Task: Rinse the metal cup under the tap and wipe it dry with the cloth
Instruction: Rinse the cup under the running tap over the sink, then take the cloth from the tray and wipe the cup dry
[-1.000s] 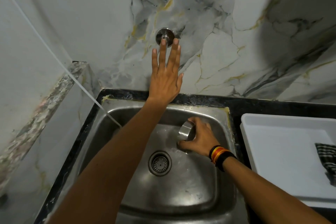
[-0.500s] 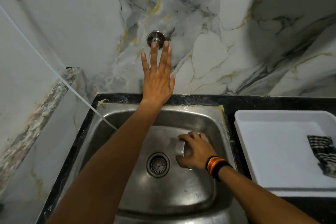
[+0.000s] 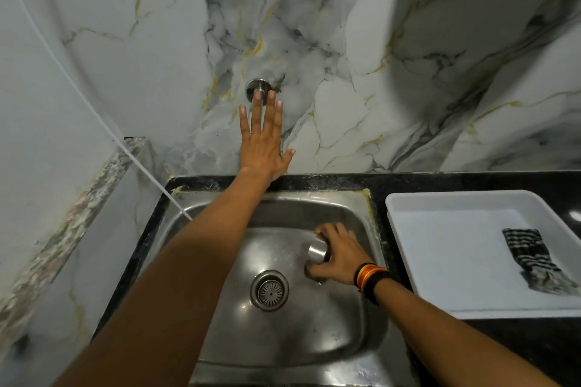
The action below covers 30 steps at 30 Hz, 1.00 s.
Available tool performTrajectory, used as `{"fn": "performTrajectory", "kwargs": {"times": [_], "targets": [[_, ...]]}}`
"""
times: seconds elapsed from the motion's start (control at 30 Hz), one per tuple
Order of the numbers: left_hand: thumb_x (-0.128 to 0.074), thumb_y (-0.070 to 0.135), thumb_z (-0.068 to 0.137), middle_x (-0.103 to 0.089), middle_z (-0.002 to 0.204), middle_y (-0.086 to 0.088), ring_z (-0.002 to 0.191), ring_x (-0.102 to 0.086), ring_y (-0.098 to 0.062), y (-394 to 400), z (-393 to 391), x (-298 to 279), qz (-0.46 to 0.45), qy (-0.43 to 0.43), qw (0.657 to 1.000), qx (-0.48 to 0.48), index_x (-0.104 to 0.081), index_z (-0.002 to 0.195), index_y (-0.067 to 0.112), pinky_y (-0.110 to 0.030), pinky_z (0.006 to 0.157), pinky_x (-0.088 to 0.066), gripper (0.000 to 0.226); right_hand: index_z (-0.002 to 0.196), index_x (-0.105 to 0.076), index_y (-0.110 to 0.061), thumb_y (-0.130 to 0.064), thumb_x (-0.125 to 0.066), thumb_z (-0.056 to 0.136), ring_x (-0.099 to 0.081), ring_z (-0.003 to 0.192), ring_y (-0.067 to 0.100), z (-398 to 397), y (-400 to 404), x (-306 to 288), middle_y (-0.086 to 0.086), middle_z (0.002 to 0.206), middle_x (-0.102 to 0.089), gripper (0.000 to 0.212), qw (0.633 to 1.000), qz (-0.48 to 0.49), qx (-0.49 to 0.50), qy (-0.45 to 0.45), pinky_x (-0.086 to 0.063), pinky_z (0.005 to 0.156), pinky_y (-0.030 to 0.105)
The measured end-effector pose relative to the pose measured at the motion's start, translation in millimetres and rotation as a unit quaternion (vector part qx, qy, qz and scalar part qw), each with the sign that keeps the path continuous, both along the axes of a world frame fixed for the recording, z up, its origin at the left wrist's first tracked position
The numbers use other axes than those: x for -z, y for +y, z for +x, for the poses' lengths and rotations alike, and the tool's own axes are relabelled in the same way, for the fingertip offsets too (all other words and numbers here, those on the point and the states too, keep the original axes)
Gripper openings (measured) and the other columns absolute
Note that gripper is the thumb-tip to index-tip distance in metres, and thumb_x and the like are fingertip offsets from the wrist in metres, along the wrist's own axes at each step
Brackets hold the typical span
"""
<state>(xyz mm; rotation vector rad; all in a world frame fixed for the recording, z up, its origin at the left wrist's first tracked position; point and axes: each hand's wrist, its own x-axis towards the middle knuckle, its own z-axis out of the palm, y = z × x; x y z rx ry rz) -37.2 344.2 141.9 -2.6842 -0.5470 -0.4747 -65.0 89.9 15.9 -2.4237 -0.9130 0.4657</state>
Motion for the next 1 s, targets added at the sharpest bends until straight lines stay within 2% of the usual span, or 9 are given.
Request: {"fn": "performTrajectory", "kwargs": {"times": [0.13,0.23,0.3,0.4,0.53,0.6,0.67,0.8,1.0], "targets": [[-0.041,0.049,0.112,0.019,0.179,-0.021,0.167,0.015,-0.039,-16.9,-33.2,3.5,-0.141,-0.087,0.980,0.112,0.004,0.173,0.009,-0.059,0.129,0.019,0.086,0.115,-0.047,-0.027,-0.057,-0.085,0.057,-0.052,0.106,0.015,-3.5,-15.0,-27.9,-0.006,0.117,-0.045,0.075,0.978,0.194,0.073,-0.006,-0.051,0.088,0.031],[-0.034,0.050,0.115,0.022,0.180,0.002,0.167,0.020,-0.021,-42.9,-66.3,33.3,-0.408,-0.143,0.891,0.136,-0.005,0.174,0.025,-0.048,0.133,0.014,0.070,0.119,-0.046,-0.023,-0.047,-0.089,0.061,-0.057,0.107,0.013,-5.8,-22.3,-44.4,-0.009,0.116,-0.049,0.076,0.957,0.270,0.107,-0.024,-0.053,0.089,0.029],[-0.027,0.059,0.113,0.005,0.183,0.006,0.168,0.009,-0.018,-63.9,-84.0,49.0,-0.603,-0.138,0.783,0.066,-0.015,0.173,0.034,-0.053,0.136,0.001,0.066,0.133,-0.045,-0.020,-0.042,-0.093,0.063,-0.057,0.112,0.007,-11.5,-24.1,-51.6,-0.012,0.118,-0.050,0.087,0.947,0.299,0.112,-0.030,-0.053,0.094,0.027],[-0.025,0.060,0.113,-0.024,0.180,-0.002,0.164,-0.025,-0.025,-93.5,-95.4,60.9,-0.725,-0.179,0.666,0.000,-0.031,0.170,0.030,-0.053,0.135,-0.021,0.064,0.134,-0.047,-0.017,-0.044,-0.094,0.062,-0.057,0.113,0.005,-22.3,-22.5,-53.5,-0.015,0.118,-0.051,0.090,0.940,0.320,0.108,-0.042,-0.055,0.095,0.032],[-0.029,0.071,0.108,-0.070,0.138,-0.030,0.116,-0.072,-0.039,-112.8,-97.7,69.9,-0.921,-0.217,0.316,-0.063,-0.068,0.136,0.006,-0.051,0.104,-0.057,0.081,0.116,-0.051,-0.025,-0.048,-0.094,0.063,-0.055,0.120,0.007,-37.4,-20.9,-49.7,-0.015,0.131,-0.048,0.072,0.934,0.338,0.102,-0.053,-0.057,0.092,0.030],[-0.030,0.075,0.105,-0.076,0.123,-0.031,0.109,-0.073,-0.042,-111.2,-101.2,79.2,-0.949,-0.216,0.215,-0.079,-0.069,0.133,0.001,-0.051,0.098,-0.058,0.089,0.109,-0.051,-0.027,-0.050,-0.092,0.063,-0.052,0.124,0.004,-39.2,-25.5,-45.5,-0.018,0.137,-0.045,0.066,0.935,0.337,0.098,-0.051,-0.053,0.095,0.025],[-0.031,0.067,0.109,-0.081,0.109,-0.026,0.104,-0.074,-0.039,-109.6,-100.9,87.0,-0.954,-0.233,0.170,-0.080,-0.069,0.132,0.002,-0.049,0.091,-0.058,0.078,0.107,-0.052,-0.025,-0.050,-0.092,0.065,-0.049,0.129,0.005,-36.3,-32.7,-43.3,-0.021,0.139,-0.044,0.063,0.941,0.325,0.086,-0.039,-0.052,0.100,0.027],[-0.044,0.038,0.110,-0.083,0.095,-0.018,0.084,-0.081,-0.030,-126.5,-94.2,87.4,-0.957,-0.231,0.165,-0.062,-0.074,0.115,0.004,-0.040,0.077,-0.066,0.046,0.118,-0.052,-0.026,-0.046,-0.095,0.066,-0.052,0.127,0.005,-26.6,-47.8,-46.0,-0.015,0.141,-0.048,0.070,0.952,0.294,0.085,-0.026,-0.052,0.102,0.032],[-0.061,0.063,0.095,-0.078,0.124,-0.024,0.101,-0.081,-0.040,-184.4,-64.5,79.6,-0.977,-0.189,0.099,-0.027,-0.072,0.135,0.006,-0.057,0.087,-0.066,0.070,0.137,-0.047,-0.033,-0.059,-0.091,0.067,-0.052,0.132,0.005,-4.5,-87.5,-64.5,-0.015,0.146,-0.049,0.087,0.952,0.286,0.113,0.008,-0.054,0.104,0.037]]}}
